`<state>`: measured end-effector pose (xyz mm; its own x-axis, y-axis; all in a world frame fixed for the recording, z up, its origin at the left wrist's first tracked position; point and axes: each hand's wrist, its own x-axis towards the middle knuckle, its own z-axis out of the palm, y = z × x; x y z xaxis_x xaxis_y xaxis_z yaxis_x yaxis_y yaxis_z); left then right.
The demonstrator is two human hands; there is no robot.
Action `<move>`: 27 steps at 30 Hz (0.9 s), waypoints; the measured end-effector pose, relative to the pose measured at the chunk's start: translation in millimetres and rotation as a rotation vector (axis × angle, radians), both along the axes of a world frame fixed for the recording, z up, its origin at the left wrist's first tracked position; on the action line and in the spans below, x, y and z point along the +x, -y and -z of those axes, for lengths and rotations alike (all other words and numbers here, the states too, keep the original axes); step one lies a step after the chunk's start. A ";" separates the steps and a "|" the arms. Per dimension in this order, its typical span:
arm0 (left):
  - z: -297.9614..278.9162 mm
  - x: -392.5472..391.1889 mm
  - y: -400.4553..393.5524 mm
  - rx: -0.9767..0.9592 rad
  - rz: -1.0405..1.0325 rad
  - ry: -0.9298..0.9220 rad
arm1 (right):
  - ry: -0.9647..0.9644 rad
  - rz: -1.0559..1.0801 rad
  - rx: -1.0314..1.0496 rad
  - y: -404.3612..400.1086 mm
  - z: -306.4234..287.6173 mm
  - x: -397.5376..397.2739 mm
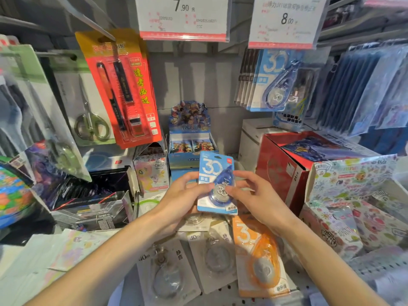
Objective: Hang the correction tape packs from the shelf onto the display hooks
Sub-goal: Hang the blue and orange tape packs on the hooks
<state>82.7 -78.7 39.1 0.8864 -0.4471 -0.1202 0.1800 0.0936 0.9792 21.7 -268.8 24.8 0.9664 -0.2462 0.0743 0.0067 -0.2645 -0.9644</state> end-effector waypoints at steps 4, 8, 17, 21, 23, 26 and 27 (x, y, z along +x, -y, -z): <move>3.1 -8.9 -11.3 0.026 0.035 0.072 | 0.007 -0.019 -0.095 -1.6 -8.5 -16.1; 13.7 -14.6 -23.1 0.122 0.093 0.123 | -0.026 0.063 -0.464 8.8 -9.9 -45.1; 32.2 -26.3 -28.3 0.244 0.171 0.134 | -0.382 0.105 -0.741 9.4 15.7 -99.7; 30.6 -29.9 -29.5 0.259 0.172 0.143 | -0.428 0.132 -0.685 5.6 13.8 -105.1; 30.7 -31.8 -29.8 0.254 0.161 0.141 | -0.430 0.146 -0.626 3.5 13.6 -105.3; 31.5 -34.2 -30.0 0.259 0.127 0.141 | -0.432 0.172 -0.579 1.2 14.3 -105.8; 31.5 -35.3 -30.1 0.265 0.119 0.144 | -0.436 0.185 -0.571 0.5 14.0 -106.1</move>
